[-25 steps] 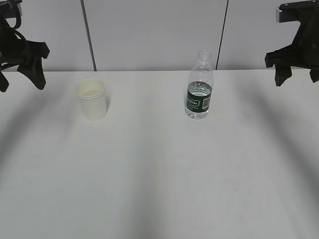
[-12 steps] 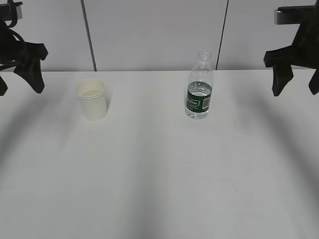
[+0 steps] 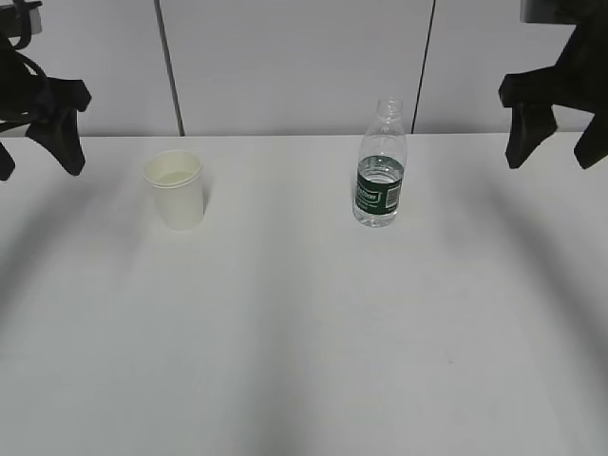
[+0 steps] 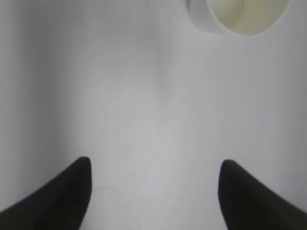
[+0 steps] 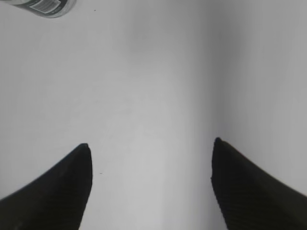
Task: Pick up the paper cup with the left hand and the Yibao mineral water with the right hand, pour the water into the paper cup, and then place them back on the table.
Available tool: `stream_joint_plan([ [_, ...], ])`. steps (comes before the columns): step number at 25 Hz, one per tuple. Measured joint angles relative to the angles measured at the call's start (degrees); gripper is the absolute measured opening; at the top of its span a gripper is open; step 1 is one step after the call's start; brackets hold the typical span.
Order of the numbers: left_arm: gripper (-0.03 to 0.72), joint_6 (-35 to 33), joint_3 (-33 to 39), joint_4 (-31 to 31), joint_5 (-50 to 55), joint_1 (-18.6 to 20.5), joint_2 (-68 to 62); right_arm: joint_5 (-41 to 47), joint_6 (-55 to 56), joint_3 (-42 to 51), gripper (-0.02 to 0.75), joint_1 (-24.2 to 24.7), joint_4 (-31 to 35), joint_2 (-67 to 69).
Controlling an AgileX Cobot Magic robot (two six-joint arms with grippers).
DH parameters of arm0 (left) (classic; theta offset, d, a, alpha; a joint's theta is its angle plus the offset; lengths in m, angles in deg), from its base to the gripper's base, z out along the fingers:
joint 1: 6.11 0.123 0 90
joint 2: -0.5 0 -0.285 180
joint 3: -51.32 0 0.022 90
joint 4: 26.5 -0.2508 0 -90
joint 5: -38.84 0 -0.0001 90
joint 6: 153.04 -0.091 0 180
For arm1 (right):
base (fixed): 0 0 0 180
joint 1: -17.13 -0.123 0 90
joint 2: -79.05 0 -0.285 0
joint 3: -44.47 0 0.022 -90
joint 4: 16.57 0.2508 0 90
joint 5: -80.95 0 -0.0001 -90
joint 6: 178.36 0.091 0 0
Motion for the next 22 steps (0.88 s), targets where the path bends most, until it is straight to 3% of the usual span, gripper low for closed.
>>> stream_joint_plan([
  [8,0.496,-0.04,1.27,0.17,0.17,0.0,5.14,0.11,-0.34,1.61,0.572,0.0,1.71,-4.88],
  [18,0.496,-0.04,11.63,-1.59,0.45,0.0,14.03,0.42,-0.67,9.3,0.572,0.0,1.78,-14.41],
  [22,0.496,-0.04,17.51,-2.44,0.5,0.0,18.17,0.51,-0.77,16.83,0.572,-0.09,1.34,-23.5],
])
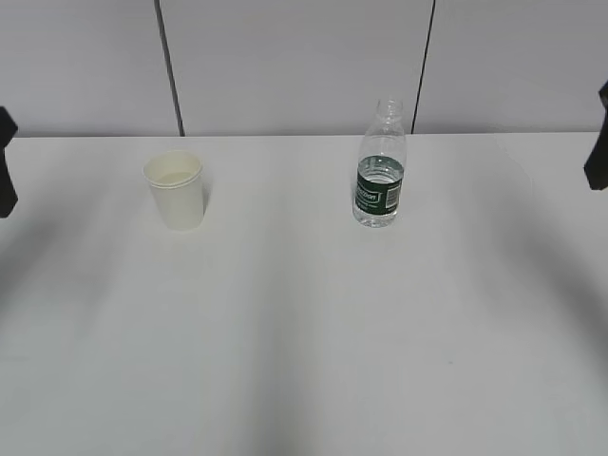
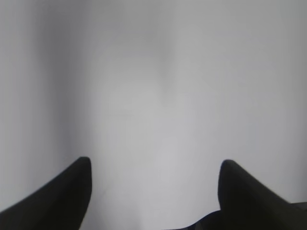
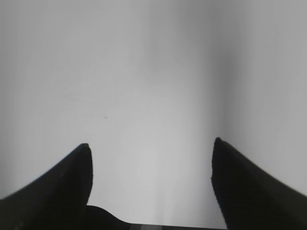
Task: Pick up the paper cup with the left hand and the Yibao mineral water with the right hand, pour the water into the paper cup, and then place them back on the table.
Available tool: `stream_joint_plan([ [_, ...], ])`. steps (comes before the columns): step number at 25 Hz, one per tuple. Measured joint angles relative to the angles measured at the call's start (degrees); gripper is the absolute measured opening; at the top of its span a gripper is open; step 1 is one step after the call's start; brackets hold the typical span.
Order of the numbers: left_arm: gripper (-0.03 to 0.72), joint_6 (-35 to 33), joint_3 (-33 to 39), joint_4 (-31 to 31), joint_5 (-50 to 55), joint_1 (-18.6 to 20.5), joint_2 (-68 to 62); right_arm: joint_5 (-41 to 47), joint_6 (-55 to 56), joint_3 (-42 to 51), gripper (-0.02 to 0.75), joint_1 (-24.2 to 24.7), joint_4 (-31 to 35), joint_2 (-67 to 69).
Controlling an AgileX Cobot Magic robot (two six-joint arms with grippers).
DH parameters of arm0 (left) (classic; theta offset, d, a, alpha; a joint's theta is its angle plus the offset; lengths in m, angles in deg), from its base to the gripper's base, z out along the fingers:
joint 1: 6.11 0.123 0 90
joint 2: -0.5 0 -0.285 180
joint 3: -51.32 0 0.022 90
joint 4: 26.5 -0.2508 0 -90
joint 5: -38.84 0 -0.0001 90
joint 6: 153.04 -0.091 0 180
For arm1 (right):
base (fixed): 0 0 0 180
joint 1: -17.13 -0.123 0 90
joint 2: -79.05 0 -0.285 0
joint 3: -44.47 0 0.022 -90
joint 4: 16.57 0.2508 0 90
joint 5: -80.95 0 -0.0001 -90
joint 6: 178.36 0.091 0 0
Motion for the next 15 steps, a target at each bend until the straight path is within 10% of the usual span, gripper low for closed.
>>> stream_joint_plan([
  [15,0.496,0.0,13.46,-0.73,0.25,0.0,21.29,0.59,-0.12,17.14,0.571,0.0,-1.03,-22.38],
])
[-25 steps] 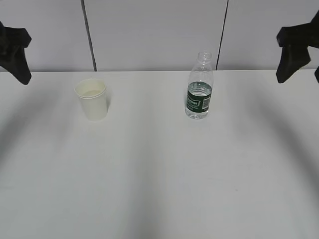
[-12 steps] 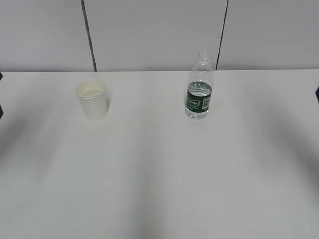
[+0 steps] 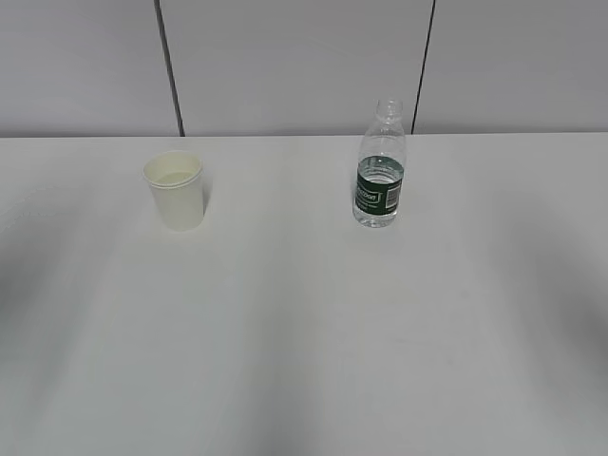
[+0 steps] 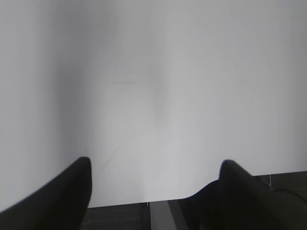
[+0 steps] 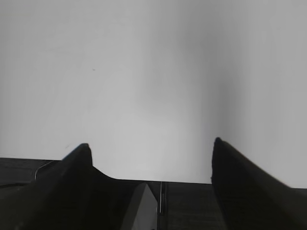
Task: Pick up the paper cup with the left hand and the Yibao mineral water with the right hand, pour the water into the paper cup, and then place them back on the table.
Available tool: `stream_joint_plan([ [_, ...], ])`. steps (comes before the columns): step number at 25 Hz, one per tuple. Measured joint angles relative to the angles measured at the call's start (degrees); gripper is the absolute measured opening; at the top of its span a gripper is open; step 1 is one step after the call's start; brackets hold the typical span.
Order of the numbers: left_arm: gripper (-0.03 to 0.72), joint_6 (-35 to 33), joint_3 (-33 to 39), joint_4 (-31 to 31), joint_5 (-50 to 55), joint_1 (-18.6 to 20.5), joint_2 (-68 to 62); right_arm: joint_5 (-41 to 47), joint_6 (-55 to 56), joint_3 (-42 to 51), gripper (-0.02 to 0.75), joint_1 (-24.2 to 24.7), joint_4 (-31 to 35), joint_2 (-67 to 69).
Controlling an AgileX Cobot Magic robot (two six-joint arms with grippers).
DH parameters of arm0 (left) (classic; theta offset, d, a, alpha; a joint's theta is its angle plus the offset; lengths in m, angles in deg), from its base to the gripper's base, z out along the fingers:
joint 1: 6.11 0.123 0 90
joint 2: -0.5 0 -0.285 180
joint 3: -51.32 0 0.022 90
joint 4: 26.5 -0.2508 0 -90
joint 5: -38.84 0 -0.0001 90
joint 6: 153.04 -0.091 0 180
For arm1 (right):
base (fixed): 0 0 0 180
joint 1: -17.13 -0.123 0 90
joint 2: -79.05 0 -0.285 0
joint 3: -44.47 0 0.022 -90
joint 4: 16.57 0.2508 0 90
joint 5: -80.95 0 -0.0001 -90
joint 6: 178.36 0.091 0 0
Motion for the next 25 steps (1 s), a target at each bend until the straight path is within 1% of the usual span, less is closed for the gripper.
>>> stream_joint_plan([
  [1,0.496,0.0,0.76,0.0,0.05,0.0,1.61,0.0,0.0,0.0,0.571,0.0,0.0,0.0],
  [2,0.496,0.0,1.33,0.0,0.11,0.0,2.9,0.11,0.0,1.37,0.571,0.0,0.0,-3.95],
  [11,0.496,0.0,9.06,0.34,0.35,0.0,16.25,0.54,0.0,3.15,0.571,0.0,-1.0,-16.28],
  [15,0.496,0.0,12.69,0.34,0.6,0.0,23.87,0.54,0.0,4.81,0.571,0.0,-1.0,-19.87],
  [17,0.496,0.0,13.93,0.34,0.93,0.0,27.58,0.54,0.0,6.64,0.571,0.0,-1.0,-22.1],
  [19,0.496,0.0,14.72,0.34,1.01,0.0,31.78,0.76,0.0,10.88,0.571,0.0,-1.0,-27.75],
  [23,0.496,0.0,15.4,0.34,1.53,0.0,39.7,0.96,-0.1,13.87,0.571,0.0,-1.12,-32.0],
  [25,0.496,0.0,15.47,0.39,1.7,0.0,42.98,1.09,-0.75,16.71,0.571,0.0,-1.54,-36.36],
])
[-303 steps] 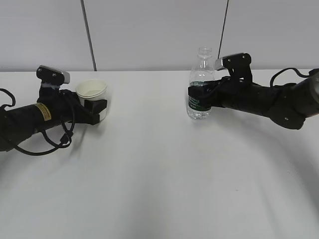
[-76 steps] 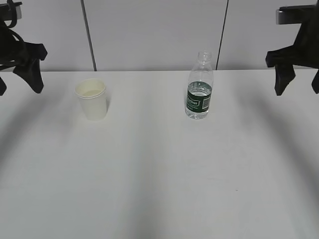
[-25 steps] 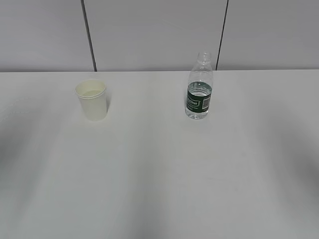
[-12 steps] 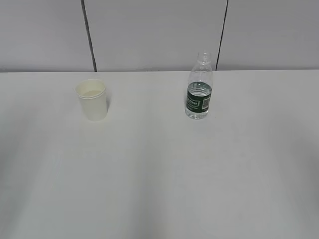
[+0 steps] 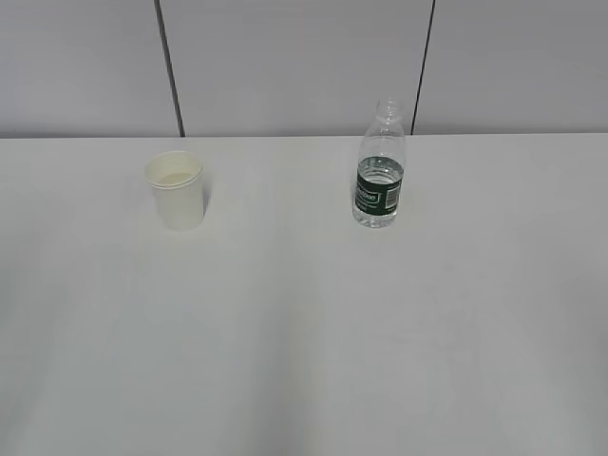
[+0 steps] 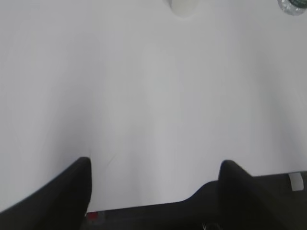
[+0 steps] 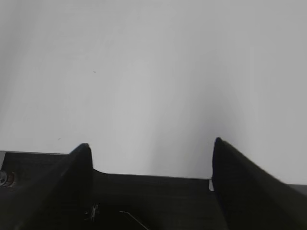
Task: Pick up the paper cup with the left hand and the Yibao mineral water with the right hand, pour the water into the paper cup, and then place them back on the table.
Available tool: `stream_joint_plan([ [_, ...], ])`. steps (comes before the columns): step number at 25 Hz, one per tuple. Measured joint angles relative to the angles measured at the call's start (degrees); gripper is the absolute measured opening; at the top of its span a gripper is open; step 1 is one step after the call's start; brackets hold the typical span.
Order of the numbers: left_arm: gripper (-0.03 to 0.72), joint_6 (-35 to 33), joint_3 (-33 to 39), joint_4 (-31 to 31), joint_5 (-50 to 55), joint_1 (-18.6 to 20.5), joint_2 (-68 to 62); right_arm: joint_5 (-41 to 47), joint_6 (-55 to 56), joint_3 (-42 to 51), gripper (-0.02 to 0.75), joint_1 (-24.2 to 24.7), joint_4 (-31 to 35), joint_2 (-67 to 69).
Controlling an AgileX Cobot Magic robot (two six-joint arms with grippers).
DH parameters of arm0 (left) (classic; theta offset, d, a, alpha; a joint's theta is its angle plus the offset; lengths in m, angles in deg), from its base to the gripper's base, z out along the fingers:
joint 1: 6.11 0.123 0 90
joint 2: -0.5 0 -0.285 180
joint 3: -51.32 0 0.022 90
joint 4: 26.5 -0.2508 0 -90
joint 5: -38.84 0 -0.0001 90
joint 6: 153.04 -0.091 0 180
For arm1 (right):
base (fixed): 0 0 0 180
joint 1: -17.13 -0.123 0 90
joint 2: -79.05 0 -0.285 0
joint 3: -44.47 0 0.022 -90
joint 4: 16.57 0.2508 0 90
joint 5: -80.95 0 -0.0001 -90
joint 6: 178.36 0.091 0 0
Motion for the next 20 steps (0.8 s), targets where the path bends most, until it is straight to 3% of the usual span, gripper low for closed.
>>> stream_joint_plan([
  [6,0.496,0.0,1.6,0.04,0.12,0.0,8.29,0.19,-2.31,3.58,0.571,0.0,-0.3,-9.0],
  [14,0.496,0.0,9.27,2.06,-0.46,0.0,19.29,-0.33,-2.94,7.28,0.571,-0.04,-0.3,-17.81],
  [20,0.496,-0.29,10.92,2.53,-4.54,0.0,20.29,-2.0,-3.65,7.93,0.571,-0.04,-0.42,-18.51],
])
